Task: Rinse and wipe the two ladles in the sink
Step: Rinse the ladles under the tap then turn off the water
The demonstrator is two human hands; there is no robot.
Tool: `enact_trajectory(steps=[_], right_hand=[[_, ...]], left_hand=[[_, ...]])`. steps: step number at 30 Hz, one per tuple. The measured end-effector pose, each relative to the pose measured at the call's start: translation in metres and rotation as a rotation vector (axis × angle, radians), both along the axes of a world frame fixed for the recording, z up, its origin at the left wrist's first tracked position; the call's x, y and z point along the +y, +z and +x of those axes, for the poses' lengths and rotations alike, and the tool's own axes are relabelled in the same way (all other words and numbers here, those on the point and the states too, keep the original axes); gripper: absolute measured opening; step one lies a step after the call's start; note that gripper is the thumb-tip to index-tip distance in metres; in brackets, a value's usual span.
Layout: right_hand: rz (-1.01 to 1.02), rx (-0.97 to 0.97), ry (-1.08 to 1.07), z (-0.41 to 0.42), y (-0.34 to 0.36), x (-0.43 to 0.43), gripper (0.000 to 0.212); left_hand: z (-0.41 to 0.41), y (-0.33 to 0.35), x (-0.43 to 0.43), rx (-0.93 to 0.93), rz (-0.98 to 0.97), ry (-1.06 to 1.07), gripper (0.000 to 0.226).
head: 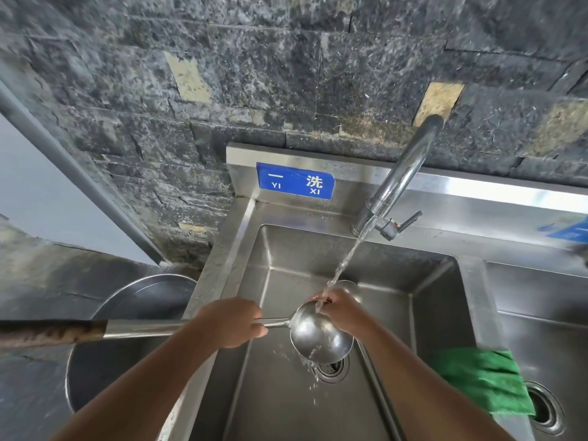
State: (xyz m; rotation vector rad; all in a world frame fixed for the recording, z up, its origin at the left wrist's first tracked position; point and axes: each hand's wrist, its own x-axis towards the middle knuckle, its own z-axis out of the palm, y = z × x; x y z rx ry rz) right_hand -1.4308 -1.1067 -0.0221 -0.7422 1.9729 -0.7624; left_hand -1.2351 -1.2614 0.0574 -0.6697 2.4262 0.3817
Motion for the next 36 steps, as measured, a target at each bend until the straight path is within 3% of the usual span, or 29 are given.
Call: enact_trajectory(steps=[4,6,10,13,15,17,19,23,25,27,31,33,36], right_hand=[[-0.104,-0.203,-0.040,0.026,0.007,0.019,0.018],[-0.064,-0.183,-0.012,0.030,0.006,0.022,0.015],[0.107,-0.050,0.144,0.029,0.008,0.002,0.043],[0.298,0.098,0.199,0.022,0.014,-0.024,0.044],[0.381,0.089,0.199,0.015,0.020,-0.036,0.036],[0.400,-0.045,0.116,0.004,0.024,-0.039,0.028],[0.374,-0.310,-0.023,-0.007,0.018,-0.030,0.028],[0.117,-0.606,-0.389,-0.006,-0.006,0.005,0.039],[-0.032,-0.533,-0.455,0.005,-0.012,0.015,0.046],[-0.178,-0.329,-0.362,0.017,-0.007,0.018,0.051],[-0.228,0.300,-0.191,0.029,0.027,0.011,0.047],[-0.281,0.552,-0.063,0.030,0.040,0.013,0.026],[-0.284,0.540,-0.034,0.012,0.034,0.024,0.017]], left_hand=[[0.018,-0.012,0.004,0.090,-0.053,0.055,0.028],[0.025,-0.018,0.012,0.118,-0.098,0.063,0.026],[0.027,-0.024,0.030,0.162,-0.204,0.004,0.020],[0.019,-0.020,0.039,0.188,-0.330,-0.091,0.017],[0.017,-0.020,0.042,0.192,-0.379,-0.128,0.020],[0.017,-0.019,0.043,0.203,-0.378,-0.124,0.021],[0.019,-0.019,0.042,0.229,-0.353,-0.090,0.019],[0.027,-0.024,0.039,0.278,-0.285,0.014,0.035],[0.031,-0.030,0.036,0.260,-0.248,0.099,0.044],[0.031,-0.035,0.034,0.235,-0.194,0.186,0.055],[0.021,-0.029,0.033,0.189,-0.100,0.319,0.069],[0.017,-0.025,0.031,0.174,-0.058,0.373,0.074],[0.016,-0.027,0.023,0.171,0.041,0.379,0.076]])
